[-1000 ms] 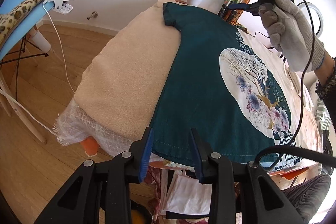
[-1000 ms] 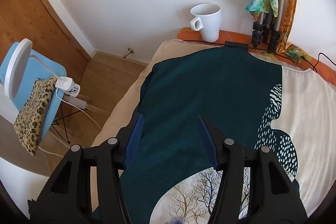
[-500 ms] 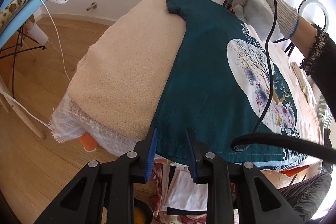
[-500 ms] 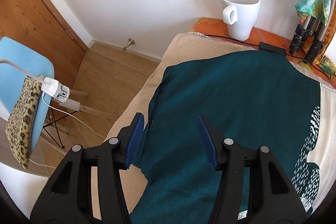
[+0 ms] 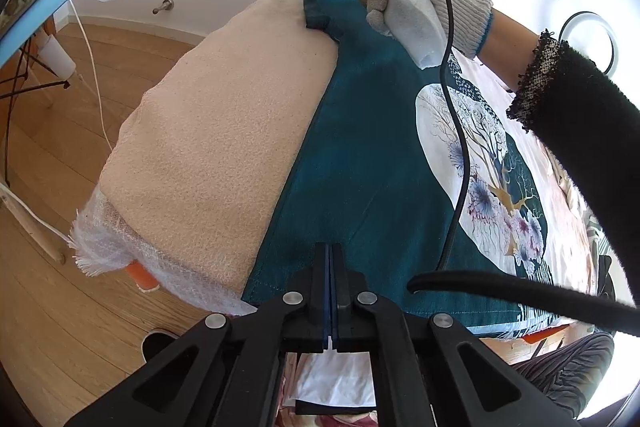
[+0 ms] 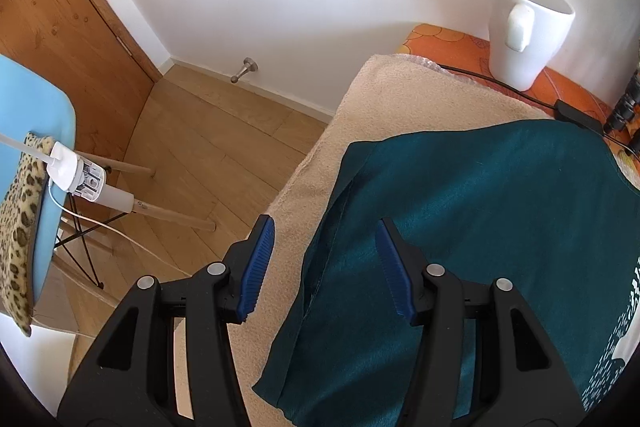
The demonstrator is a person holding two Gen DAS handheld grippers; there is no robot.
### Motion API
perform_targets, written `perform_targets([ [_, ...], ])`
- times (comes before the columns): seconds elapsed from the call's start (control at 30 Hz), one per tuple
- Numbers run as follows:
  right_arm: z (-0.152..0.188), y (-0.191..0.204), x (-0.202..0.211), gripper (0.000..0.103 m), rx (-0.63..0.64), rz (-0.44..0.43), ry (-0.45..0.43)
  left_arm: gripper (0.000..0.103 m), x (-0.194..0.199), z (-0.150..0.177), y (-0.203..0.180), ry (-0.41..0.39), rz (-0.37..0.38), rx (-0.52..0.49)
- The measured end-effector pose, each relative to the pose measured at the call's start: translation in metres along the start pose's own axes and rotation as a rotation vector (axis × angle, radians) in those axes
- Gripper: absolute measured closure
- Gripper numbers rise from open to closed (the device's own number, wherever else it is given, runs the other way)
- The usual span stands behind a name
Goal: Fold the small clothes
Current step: 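Grasp the dark green side edge with the left gripper while the right gripper grasps its shoulder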
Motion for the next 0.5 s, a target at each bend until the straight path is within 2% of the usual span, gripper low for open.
perform_targets([
  [0.13, 0.000, 0.006, -0.014, 0.047, 0.038, 0.045, 0.020, 0.103, 0.004, 0.000, -0.003, -0.019, -0.044, -0.024],
  [0.17, 0.001, 0.007, -0.017, 0.048, 0.050, 0.060, 0.025, 0.103, 0.005, -0.001, -0.002, -0.022, -0.056, -0.032],
  [0.2, 0.002, 0.007, -0.019, 0.054, 0.064, 0.079, 0.031, 0.100, 0.005, -0.001, -0.001, -0.018, -0.067, -0.035],
  [0.23, 0.003, 0.007, -0.022, 0.060, 0.075, 0.102, 0.039, 0.081, 0.004, 0.000, 0.001, -0.012, -0.081, -0.029],
  [0.27, 0.003, 0.006, -0.025, 0.063, 0.080, 0.120, 0.046, 0.067, 0.004, 0.001, 0.003, -0.012, -0.089, -0.020],
  [0.4, 0.004, 0.004, -0.025, 0.081, 0.111, 0.161, 0.033, 0.067, 0.001, 0.003, 0.010, 0.002, -0.092, -0.007],
  [0.5, 0.003, 0.002, -0.023, 0.094, 0.128, 0.165, 0.034, 0.076, -0.002, 0.004, 0.013, 0.013, -0.101, -0.001],
])
Point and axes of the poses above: each gripper's, at about its wrist camera, not at the fingertips, and x roughly against the way its jaws point, y to its left, z to its underside, the point moved 2 cm from there along -x, roughly the way its jaws point, and after that the axes turned 12 degrees about -x, right-handed, at the moved point
